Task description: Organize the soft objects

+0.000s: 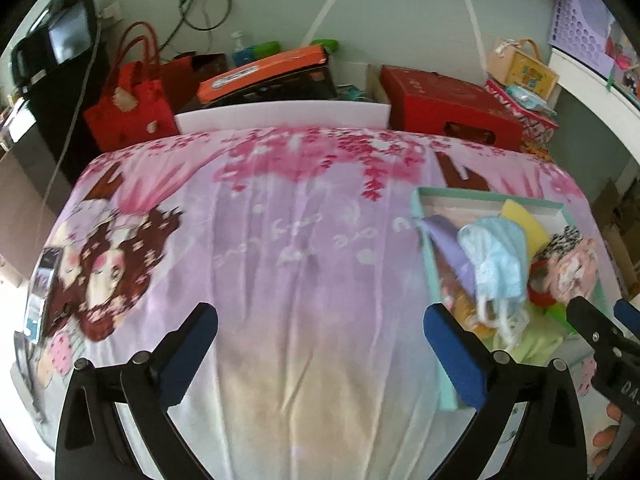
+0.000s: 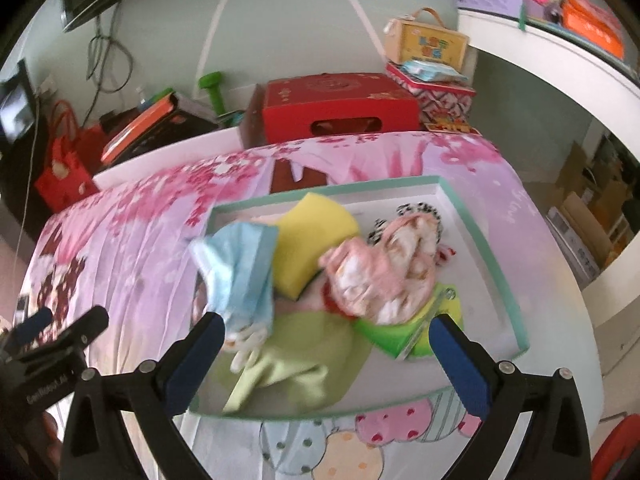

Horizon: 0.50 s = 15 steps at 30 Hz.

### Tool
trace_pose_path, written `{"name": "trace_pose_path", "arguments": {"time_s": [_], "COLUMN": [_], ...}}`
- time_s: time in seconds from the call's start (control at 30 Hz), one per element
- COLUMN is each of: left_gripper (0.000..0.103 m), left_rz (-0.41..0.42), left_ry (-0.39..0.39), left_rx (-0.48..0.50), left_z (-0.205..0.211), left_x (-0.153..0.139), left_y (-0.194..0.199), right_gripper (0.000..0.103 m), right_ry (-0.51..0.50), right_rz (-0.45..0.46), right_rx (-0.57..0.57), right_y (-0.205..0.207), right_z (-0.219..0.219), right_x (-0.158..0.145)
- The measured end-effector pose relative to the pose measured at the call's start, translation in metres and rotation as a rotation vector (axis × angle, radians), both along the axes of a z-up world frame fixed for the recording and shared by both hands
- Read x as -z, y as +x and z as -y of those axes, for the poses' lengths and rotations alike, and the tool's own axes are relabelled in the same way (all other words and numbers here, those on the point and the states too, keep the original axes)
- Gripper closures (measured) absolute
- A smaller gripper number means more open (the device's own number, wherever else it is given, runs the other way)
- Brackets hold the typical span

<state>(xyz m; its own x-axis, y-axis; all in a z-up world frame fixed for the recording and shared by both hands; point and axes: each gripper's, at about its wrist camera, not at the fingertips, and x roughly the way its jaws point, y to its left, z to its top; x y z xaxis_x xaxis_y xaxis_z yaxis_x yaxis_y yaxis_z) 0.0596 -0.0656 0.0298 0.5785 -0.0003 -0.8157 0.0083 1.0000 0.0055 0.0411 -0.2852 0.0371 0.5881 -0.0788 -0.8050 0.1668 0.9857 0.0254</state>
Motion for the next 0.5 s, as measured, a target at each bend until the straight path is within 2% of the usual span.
{"name": "trace_pose_path", "arguments": {"time_s": [0.13,0.3,0.5], "left_gripper": [0.000,0.000,0.000], "left_rz": [-0.006,-0.015,-0.053], "left_ry": [0.033,0.034,0.067], "left_rx": [-0.034,-0.063,-0.069], "left_z": [-0.013,-0.028,-0.040], "left_x": [0.003,0.006,0.018], "left_y": [-0.017,-0.033,-0.050], "right_gripper": [0.000,0.000,0.000], "right_ry": [-0.010,-0.012,-0.011], "right_rz": [-0.008,-0.023,-0.028], "right_rx": [-0.052,-0.106,-0.117], "right_y": [-0.014,-0.029,-0.042], "right_z": [-0.020,-0.038,-0.047], "right_x": [0.005,0.013,0.017]}}
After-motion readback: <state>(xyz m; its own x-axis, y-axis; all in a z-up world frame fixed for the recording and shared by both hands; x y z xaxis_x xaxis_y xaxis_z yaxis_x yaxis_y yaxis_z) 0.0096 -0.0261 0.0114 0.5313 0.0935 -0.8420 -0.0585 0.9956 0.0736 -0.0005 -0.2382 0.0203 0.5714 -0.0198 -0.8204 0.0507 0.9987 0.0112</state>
